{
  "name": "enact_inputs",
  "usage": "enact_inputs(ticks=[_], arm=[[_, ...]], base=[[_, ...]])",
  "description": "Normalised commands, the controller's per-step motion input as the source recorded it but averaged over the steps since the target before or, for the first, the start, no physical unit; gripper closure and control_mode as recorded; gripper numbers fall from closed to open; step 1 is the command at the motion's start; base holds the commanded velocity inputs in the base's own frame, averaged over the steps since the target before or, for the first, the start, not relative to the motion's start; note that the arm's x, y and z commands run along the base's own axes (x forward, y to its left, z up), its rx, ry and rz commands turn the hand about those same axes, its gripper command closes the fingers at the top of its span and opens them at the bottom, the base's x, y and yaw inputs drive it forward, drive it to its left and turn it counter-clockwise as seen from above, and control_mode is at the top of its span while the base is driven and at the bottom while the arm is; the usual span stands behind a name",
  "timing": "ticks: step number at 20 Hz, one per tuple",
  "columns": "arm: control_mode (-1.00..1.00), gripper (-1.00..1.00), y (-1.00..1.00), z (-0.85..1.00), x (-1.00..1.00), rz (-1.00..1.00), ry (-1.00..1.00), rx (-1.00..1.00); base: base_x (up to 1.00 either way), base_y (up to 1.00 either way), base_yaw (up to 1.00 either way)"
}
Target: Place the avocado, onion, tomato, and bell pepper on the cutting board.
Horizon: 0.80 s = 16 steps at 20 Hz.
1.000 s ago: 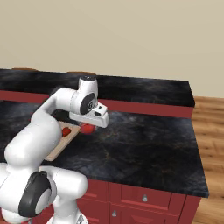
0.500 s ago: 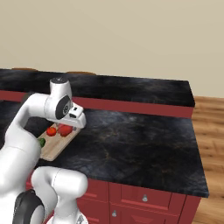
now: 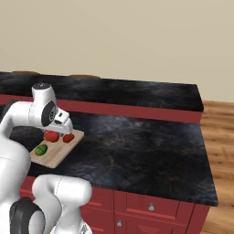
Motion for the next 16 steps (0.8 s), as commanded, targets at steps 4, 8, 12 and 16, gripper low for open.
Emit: enact_inputs(ticks=[4, 8, 12, 16], arm=[[-1.0, 1.0, 0.48, -0.04, 0.01, 0.0, 0.0, 0.0], [-1.0, 1.0, 0.28, -0.35, 0.06, 0.0, 0.06, 0.0], [-1.0, 1.0, 0.1, -0.46, 0.04, 0.0, 0.06, 0.0], [-1.0, 1.0, 0.05, -0.38, 0.05, 0.0, 0.04, 0.0]], base=[[0.0, 0.0, 0.0], [0.0, 0.0, 0.0], [0.0, 0.0, 0.0], [0.0, 0.0, 0.0]])
